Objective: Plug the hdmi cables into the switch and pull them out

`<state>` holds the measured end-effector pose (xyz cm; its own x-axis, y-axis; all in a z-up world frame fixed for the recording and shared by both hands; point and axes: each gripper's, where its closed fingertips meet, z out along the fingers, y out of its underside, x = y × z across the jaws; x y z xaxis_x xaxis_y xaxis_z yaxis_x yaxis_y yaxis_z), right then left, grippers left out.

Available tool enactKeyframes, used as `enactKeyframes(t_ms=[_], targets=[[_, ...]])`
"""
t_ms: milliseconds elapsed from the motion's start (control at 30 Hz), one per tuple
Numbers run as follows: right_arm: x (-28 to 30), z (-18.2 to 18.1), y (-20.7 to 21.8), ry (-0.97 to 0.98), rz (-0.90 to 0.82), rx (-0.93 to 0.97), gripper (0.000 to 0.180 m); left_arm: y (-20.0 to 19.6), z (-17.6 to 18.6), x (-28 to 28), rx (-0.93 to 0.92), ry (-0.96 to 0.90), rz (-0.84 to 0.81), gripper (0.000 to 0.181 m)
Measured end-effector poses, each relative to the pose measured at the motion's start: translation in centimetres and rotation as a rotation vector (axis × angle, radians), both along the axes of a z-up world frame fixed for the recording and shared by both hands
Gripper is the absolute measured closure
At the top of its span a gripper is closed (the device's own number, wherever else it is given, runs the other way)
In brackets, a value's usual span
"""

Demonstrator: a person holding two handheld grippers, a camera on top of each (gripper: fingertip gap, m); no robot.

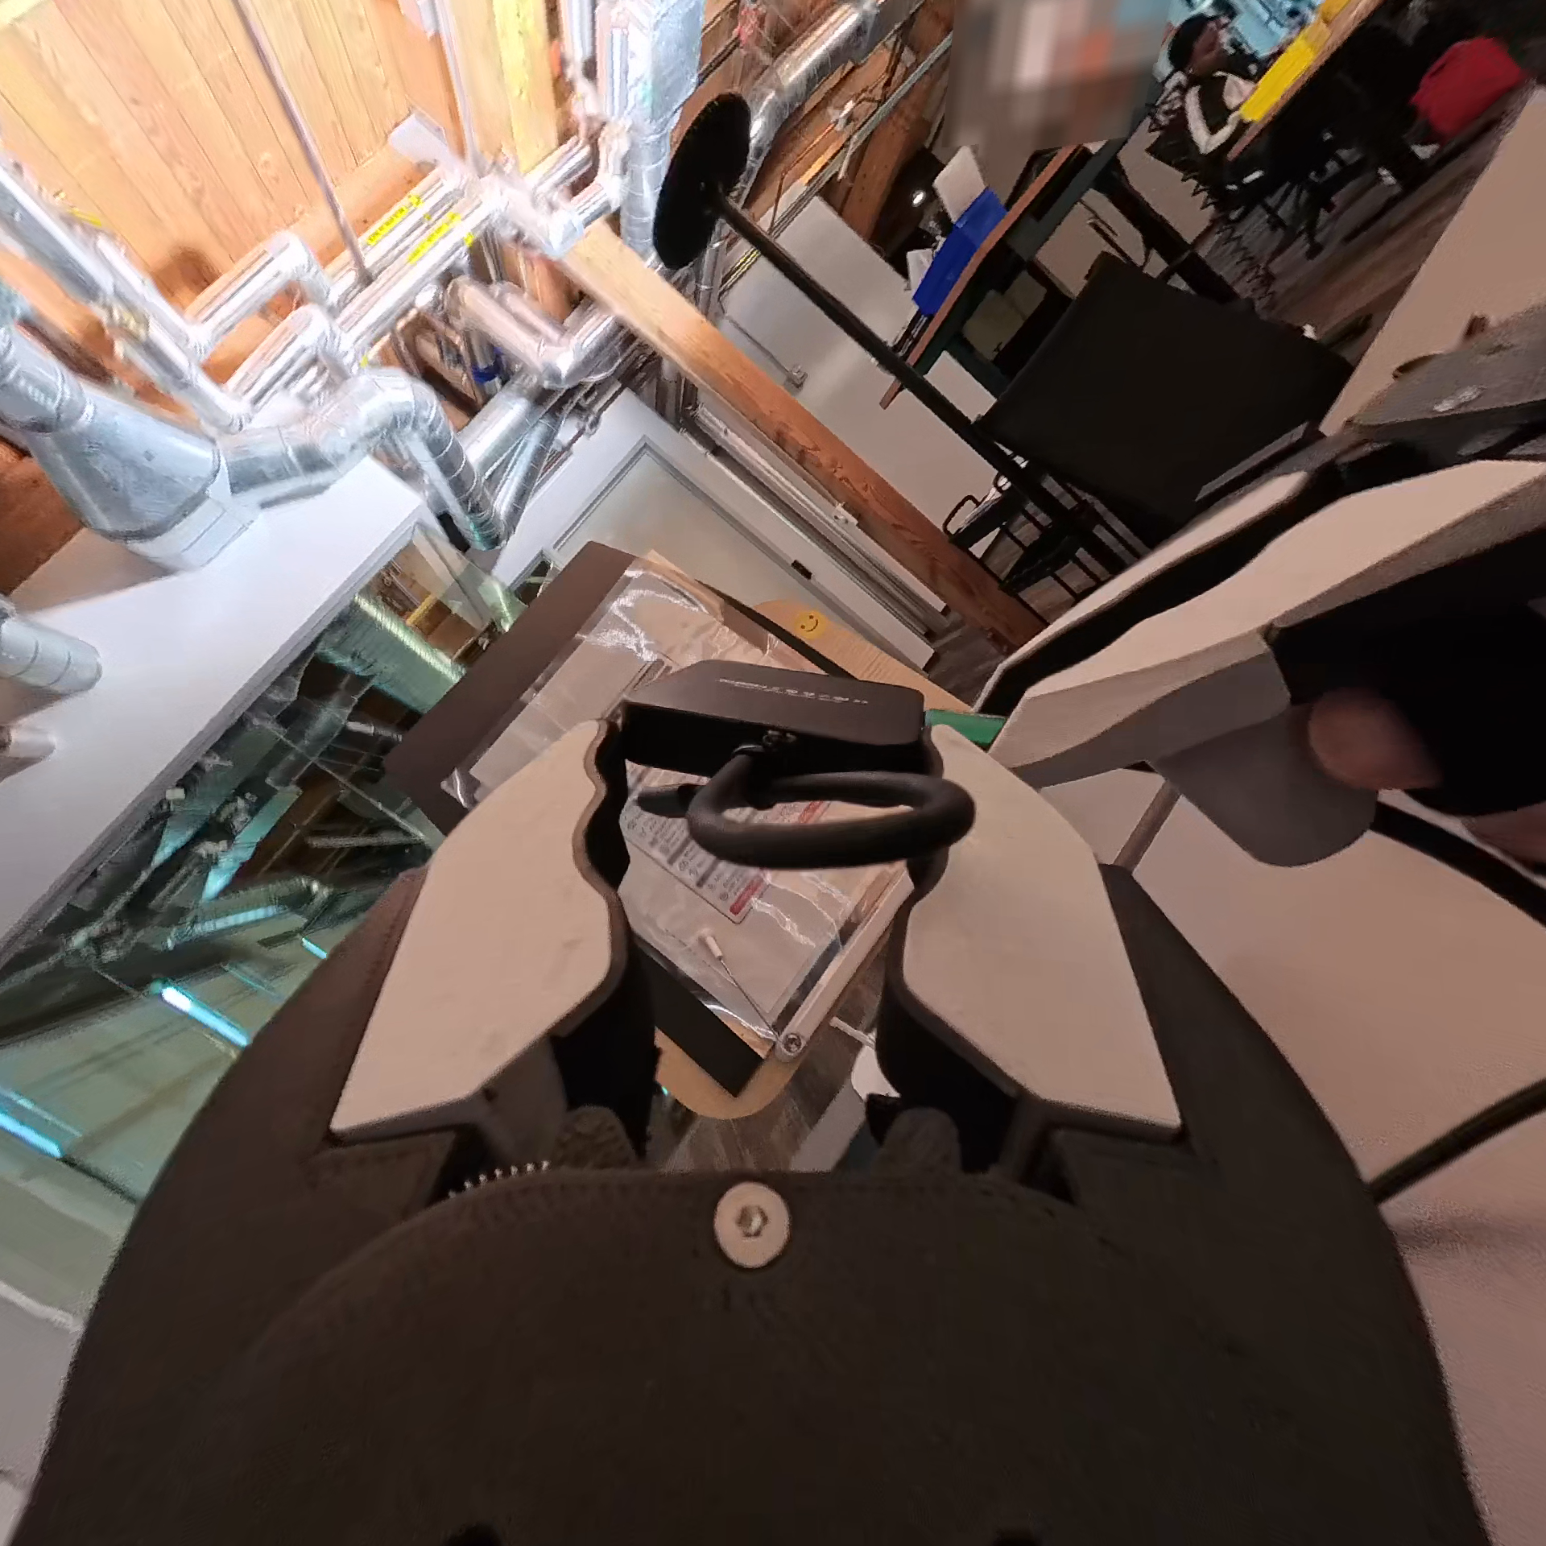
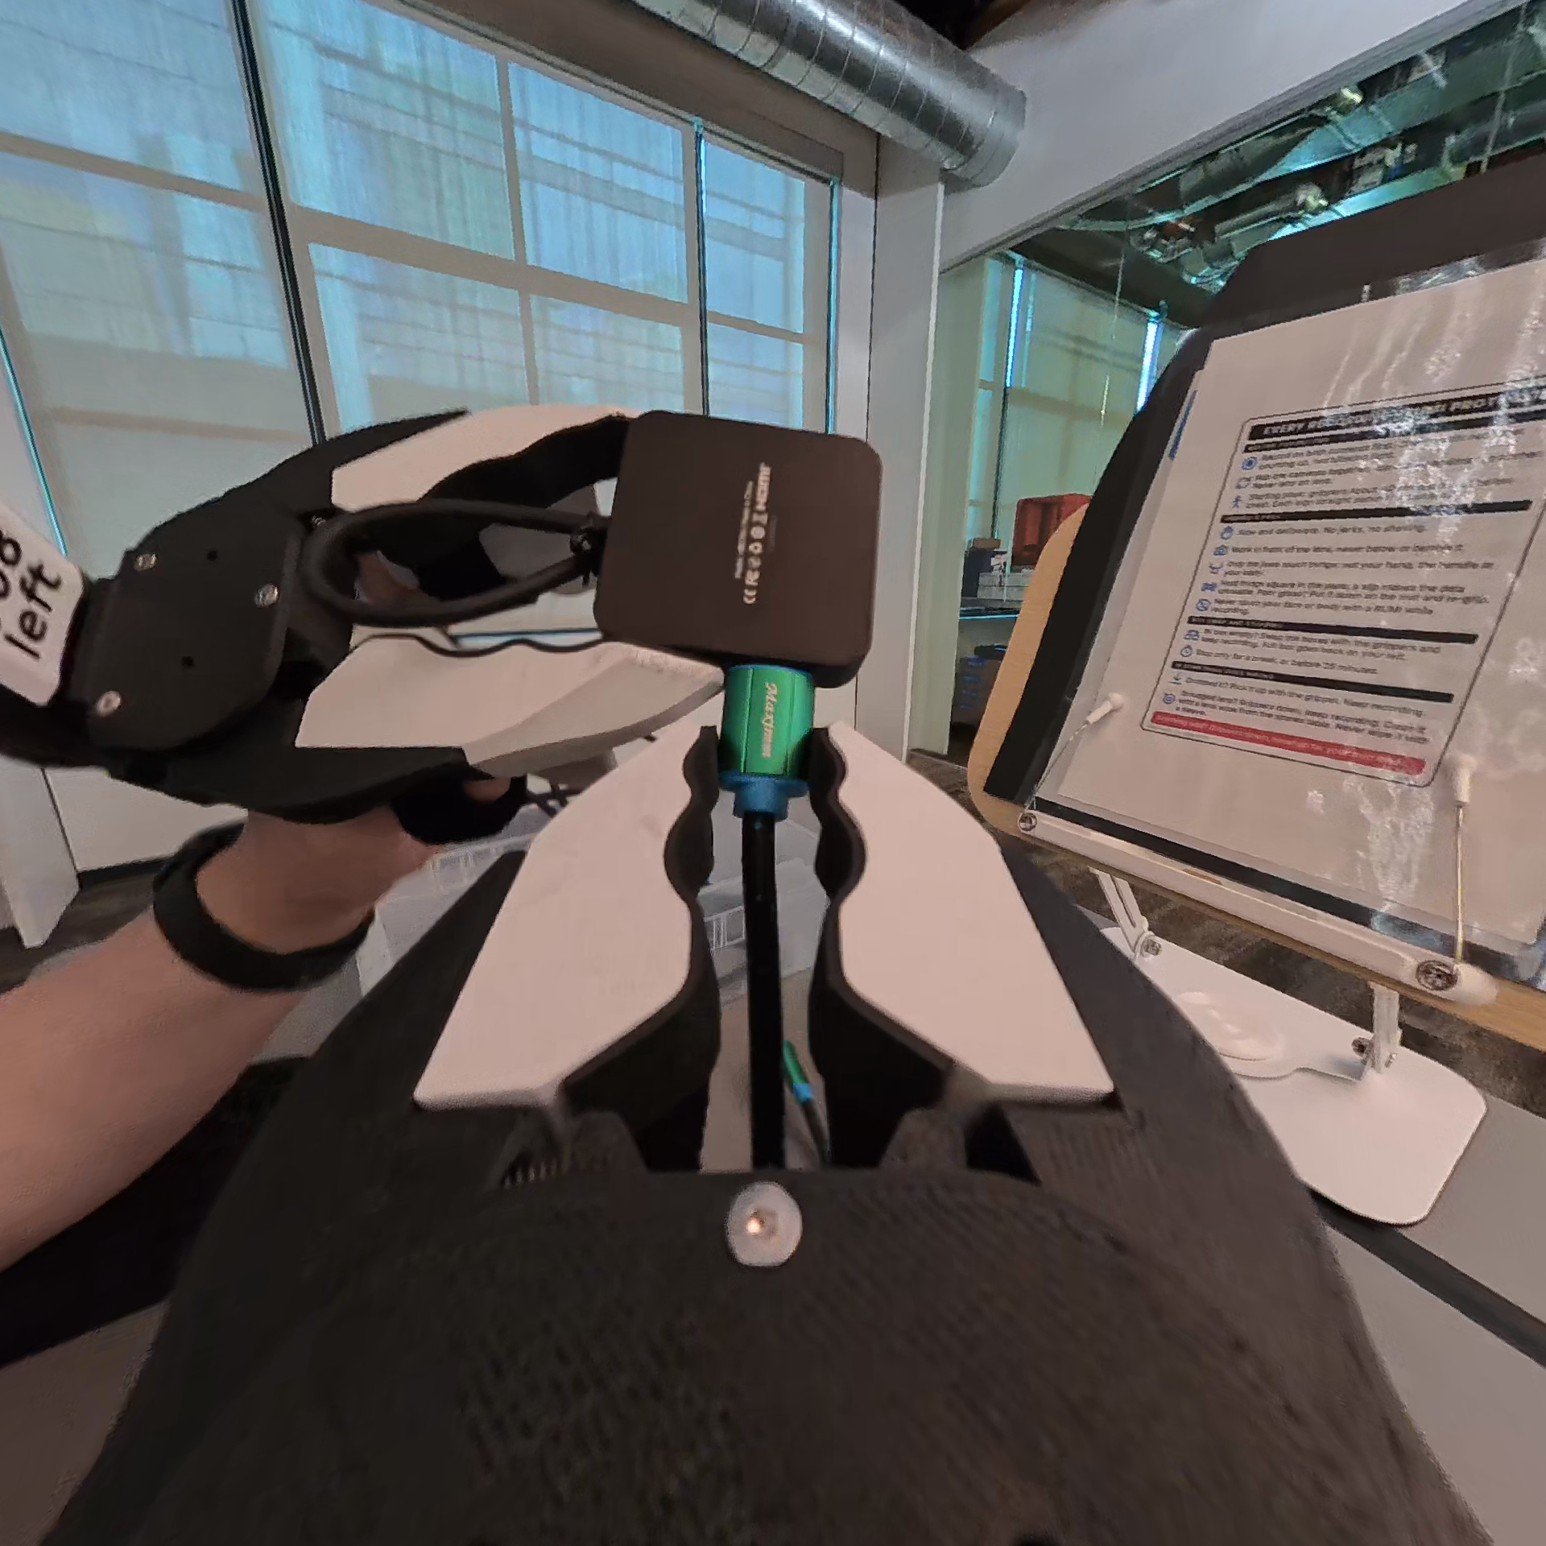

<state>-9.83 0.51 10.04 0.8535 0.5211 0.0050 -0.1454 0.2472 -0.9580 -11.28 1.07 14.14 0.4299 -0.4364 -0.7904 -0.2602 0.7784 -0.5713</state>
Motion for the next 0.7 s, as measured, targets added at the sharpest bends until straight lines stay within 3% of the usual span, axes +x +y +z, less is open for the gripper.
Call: enactKeyframes(t_ms=[367, 700], targets=[[-0.2, 0.4, -0.3, -0.18, -0.04, 0.047, 0.158, 0.0, -0.7, -0.4, -0.146, 0.047, -0.073, 0.11], [0.8, 1.6, -0.9, -0.192, -0.19, 0.116, 0.158, -0.6, 0.3, 0.0, -0.002, -0.031, 0.019, 0.11]])
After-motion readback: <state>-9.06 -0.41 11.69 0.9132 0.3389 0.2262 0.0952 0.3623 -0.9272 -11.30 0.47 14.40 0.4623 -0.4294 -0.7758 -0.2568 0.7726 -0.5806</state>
